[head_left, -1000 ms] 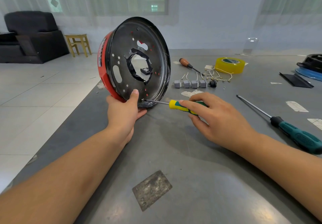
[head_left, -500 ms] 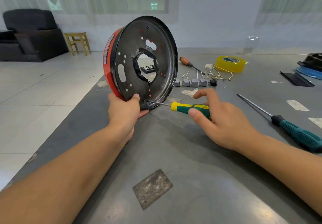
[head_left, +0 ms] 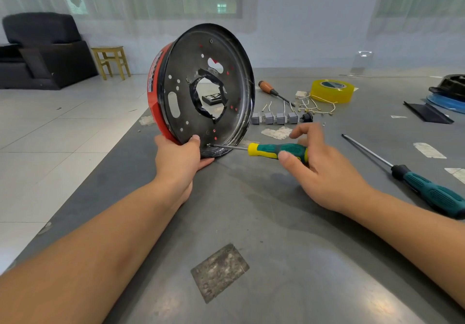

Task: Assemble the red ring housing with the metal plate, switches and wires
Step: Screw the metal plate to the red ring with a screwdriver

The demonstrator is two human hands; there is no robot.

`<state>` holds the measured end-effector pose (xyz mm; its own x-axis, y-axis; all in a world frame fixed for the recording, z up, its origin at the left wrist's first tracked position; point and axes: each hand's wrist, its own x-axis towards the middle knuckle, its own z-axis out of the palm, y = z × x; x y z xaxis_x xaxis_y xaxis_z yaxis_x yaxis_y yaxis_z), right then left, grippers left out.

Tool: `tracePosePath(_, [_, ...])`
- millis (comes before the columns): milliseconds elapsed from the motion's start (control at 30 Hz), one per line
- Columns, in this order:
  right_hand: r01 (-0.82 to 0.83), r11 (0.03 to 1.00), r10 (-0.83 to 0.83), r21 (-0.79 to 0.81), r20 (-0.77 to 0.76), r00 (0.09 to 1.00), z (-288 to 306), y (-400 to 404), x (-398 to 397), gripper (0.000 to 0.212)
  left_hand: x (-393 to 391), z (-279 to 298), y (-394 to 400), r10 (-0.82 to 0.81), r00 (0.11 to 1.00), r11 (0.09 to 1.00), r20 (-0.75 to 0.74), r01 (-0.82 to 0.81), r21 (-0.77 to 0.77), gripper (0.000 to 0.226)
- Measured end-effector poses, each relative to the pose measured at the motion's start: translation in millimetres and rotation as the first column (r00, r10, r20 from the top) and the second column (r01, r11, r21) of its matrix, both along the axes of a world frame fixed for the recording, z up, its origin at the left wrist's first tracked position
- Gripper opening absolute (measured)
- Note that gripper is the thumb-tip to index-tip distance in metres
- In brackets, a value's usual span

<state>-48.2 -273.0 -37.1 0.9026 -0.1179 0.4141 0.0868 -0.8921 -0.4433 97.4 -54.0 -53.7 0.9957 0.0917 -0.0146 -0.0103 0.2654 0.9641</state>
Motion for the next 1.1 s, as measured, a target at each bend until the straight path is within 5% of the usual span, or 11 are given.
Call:
tracePosePath(167, [-0.042,0.999,0.043,-0.004,0.028,0.999,-2.3,-2.1,-1.4,0.028,-1.7,1.6,-0.2,0.005,1.0,1.0,0.0,-0.005,-0.001,0.034])
tracePosePath(333, [0.091,0.995,-0.089,-0.032,0.069,0.994,-3.2,-0.8,2.7,0.059,-3.2,2.9,0.0,-0.009,1.0,1.0,-0.008,0.009,-0.001,0.037])
tracePosePath(600, [-0.047,0.998,0.05,-0.049,0.069,0.996,1.2,1.9,-2.6,0.024,-3.4,3.5,1.0,-0.003,1.0,1.0,-0.027,0.004,0.013,0.036])
tracePosePath(733, [0.149,0.986,-0.15,-0.069,-0.009,0.989,1.0,-5.9,4.0,0.066,-3.4,2.6,1.1,-0.009,1.0,1.0,-0.015,0.009,0.016,0.038])
tracePosePath(867, [0.049,0.999,-0.05,-0.016,-0.06,0.997,0.1,-9.9,3.9,0.05,-2.8,2.3,1.2,-0.002,1.0,1.0,-0.023,0.002,0.004,0.037])
tracePosePath(967, [-0.089,0.988,0.084,-0.125,-0.045,0.995,3.9,-14.1,-1.2,0.042,-2.8,2.3,1.3,0.002,1.0,1.0,-0.028,-0.002,0.0,0.035])
tracePosePath(1100, [0.038,0.992,-0.035,-0.123,0.033,0.999,3.7,-12.1,-1.2,0.057,-4.1,0.6,0.9,-0.011,1.0,0.999,0.016,0.01,0.033,0.032])
